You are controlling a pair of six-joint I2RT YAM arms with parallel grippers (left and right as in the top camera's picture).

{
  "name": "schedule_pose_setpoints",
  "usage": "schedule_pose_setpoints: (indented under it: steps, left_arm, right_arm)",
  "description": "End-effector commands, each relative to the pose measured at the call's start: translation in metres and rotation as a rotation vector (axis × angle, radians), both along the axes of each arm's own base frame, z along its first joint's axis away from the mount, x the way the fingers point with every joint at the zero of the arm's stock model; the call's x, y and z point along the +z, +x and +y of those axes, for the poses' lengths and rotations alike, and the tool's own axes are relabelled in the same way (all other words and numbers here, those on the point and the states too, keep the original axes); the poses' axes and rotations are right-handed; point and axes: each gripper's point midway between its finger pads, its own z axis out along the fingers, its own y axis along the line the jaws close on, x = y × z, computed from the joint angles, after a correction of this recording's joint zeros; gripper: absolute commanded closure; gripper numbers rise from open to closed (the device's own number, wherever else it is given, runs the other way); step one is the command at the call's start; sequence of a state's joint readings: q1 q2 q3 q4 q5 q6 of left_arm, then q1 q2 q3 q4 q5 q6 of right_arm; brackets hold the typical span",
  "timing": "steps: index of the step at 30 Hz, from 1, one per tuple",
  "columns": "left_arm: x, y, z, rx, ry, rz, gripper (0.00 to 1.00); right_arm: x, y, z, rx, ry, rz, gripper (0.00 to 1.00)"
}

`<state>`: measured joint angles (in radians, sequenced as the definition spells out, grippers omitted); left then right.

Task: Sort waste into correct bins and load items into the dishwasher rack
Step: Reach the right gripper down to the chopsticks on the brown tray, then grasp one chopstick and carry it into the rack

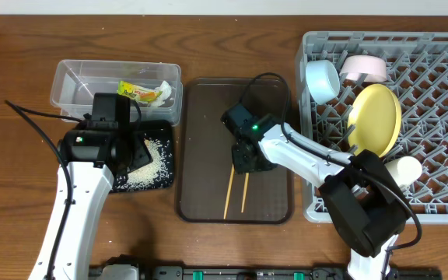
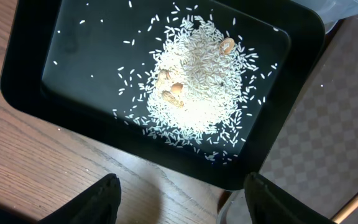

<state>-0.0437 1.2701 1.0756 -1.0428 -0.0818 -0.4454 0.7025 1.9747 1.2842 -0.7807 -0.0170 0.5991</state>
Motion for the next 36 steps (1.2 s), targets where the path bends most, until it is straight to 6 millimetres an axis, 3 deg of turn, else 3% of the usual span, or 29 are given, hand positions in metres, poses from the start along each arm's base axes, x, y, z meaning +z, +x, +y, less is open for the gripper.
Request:
schedule_pose_setpoints:
  steps: [1,11,14,20,23,28,33,36]
  left_arm:
    - [0.001,0.001,0.002,0.01,0.007,-0.001,0.33]
    - [0.001,0.001,0.002,0.01,0.007,0.0,0.33]
    - [0.001,0.001,0.002,0.01,0.007,0.0,0.33]
    - [0.001,0.0,0.002,0.01,0.007,0.001,0.33]
    - [0.001,0.0,0.002,0.01,0.007,0.004,0.33]
    - [0.001,-0.001,0.002,0.01,0.007,0.006,0.34]
    - [0.001,-0.001,0.002,0.01,0.007,0.007,0.34]
    - [0.001,-0.001,0.002,0.01,0.007,0.006,0.34]
  right_arm:
    - [-0.008,-0.006,-0.004,-0.016,-0.046,0.001,0.56]
    - [-0.008,-0.01,-0.007,-0.015,-0.057,0.016,0.92]
    - [-0.008,-0.009,-0.007,-0.018,-0.054,0.018,0.99]
    - [0.001,-0.006,-0.008,-0.033,-0.034,0.025,0.99]
    - [0.022,0.006,-0.012,0.012,-0.01,-0.013,0.99]
    - [0.079,0.031,-0.031,0.015,0.058,-0.132,0.99]
    - [0.138,0.048,-0.075,-0.005,0.097,-0.269,0.99]
    - [0.158,0.049,-0.106,-0.022,0.084,-0.306,0.98]
